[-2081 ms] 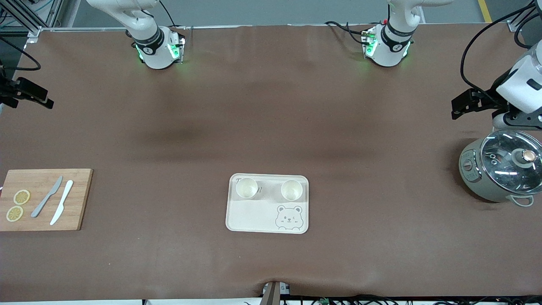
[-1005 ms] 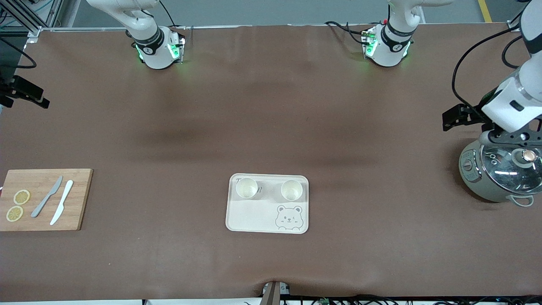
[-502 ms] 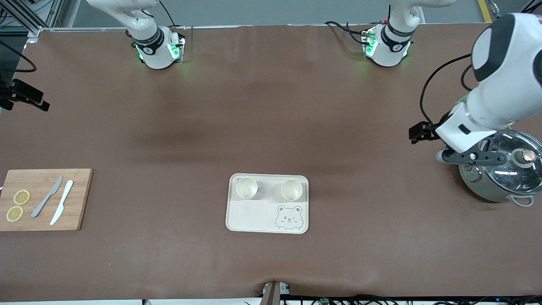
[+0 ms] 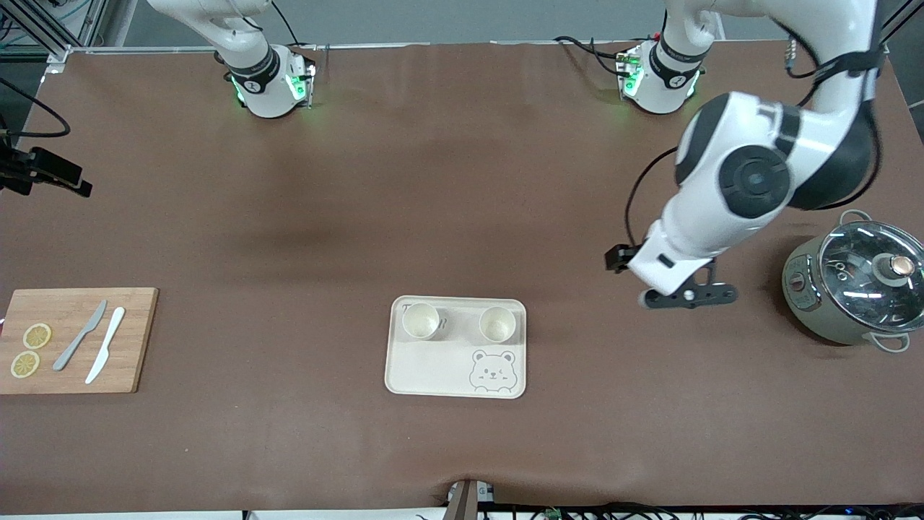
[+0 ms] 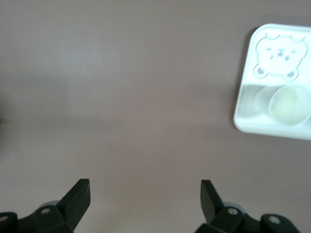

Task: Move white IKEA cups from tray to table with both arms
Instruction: 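Reach the left gripper down to the cup nearest the pot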

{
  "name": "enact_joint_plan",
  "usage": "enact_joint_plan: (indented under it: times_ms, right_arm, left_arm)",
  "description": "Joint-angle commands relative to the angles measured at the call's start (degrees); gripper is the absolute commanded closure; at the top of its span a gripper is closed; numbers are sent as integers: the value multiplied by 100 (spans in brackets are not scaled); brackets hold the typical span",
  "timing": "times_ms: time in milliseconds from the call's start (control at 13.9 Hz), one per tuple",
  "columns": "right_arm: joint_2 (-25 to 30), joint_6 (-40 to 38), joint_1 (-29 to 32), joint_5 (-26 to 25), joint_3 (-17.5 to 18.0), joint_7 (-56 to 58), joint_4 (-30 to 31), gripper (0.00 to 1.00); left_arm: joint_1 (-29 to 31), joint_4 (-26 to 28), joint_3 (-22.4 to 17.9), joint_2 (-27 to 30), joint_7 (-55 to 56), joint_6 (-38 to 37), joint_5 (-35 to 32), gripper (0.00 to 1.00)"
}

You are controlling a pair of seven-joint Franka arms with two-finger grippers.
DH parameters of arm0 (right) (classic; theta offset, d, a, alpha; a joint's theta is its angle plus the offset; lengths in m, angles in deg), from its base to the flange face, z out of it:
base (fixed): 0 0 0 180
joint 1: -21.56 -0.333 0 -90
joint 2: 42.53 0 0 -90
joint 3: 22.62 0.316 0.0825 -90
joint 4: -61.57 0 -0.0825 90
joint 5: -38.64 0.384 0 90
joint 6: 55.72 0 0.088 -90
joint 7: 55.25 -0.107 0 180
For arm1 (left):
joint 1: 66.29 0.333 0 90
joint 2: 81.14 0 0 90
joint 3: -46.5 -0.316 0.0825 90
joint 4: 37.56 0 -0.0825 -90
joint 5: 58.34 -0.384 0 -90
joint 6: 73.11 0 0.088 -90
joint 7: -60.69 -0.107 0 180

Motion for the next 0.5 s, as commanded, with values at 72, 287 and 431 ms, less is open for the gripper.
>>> enact_joint_plan:
  times_ms: [72, 287, 431]
  right_arm:
    - [-240, -105, -24, -191, 25, -62, -118, 0]
    - [-548, -88, -33, -270, 25, -88, -144, 0]
    - [-654, -35, -25, -315, 25, -106, -135, 0]
  left_arm:
    - [-391, -150, -13, -653, 1069, 939, -20, 0]
    - [-654, -168, -13, -1110, 1703, 1836, -2, 2]
    - [-769, -342, -13, -1435, 2010, 2197, -2, 6]
